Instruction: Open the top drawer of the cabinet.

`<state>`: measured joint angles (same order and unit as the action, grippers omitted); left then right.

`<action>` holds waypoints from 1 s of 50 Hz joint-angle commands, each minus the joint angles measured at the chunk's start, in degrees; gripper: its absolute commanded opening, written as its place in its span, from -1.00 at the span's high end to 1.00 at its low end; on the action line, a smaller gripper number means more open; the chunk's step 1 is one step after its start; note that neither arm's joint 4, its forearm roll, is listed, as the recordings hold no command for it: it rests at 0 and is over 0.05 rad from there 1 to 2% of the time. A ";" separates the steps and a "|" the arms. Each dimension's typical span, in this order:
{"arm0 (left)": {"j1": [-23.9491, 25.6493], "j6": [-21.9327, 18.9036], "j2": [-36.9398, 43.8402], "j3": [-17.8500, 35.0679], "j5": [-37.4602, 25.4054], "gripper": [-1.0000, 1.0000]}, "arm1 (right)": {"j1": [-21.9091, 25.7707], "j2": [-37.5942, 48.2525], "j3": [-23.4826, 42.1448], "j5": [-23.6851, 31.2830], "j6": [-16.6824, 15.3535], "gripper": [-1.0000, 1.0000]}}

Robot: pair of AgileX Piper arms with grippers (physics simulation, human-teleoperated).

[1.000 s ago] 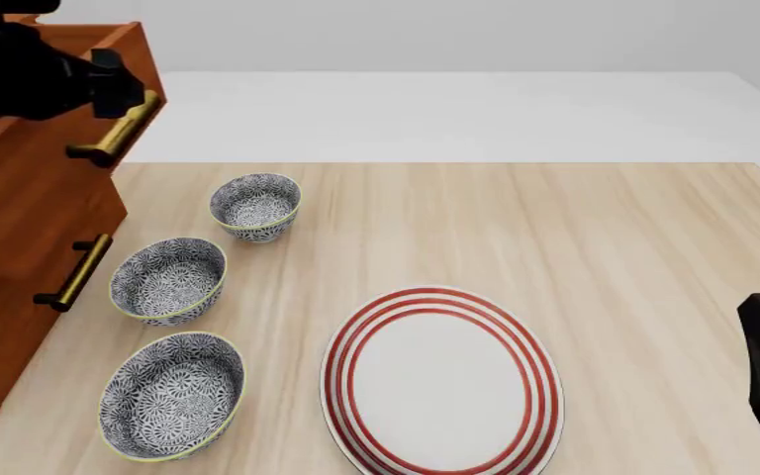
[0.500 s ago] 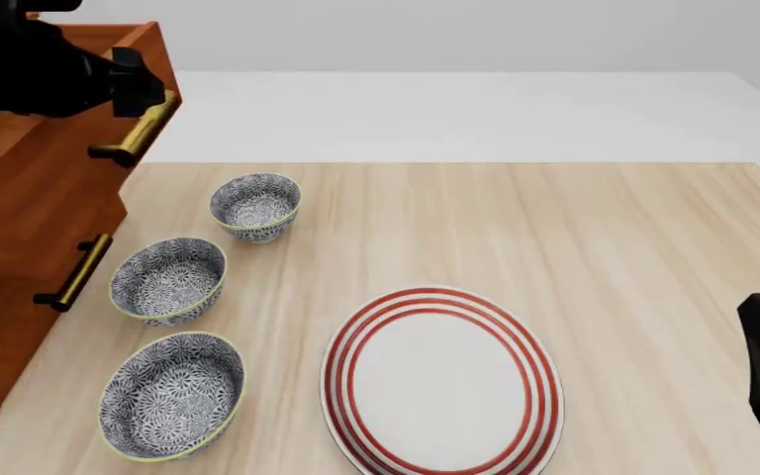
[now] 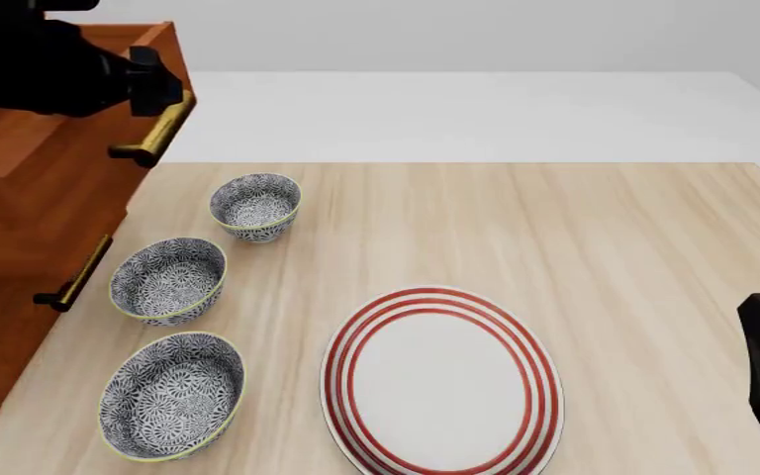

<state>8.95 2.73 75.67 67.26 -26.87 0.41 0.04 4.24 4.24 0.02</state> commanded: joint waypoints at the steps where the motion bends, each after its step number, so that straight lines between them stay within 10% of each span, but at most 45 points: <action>1: 1.60 -3.68 5.93 -3.04 -0.32 -1.00 | -0.01 0.00 0.00 0.00 0.00 -1.00; 50: 6.62 -2.38 5.26 -3.09 -0.66 -1.00 | -0.01 0.00 0.00 0.00 0.00 -1.00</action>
<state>13.78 3.81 77.16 68.62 -26.84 0.40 0.04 4.24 4.24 0.02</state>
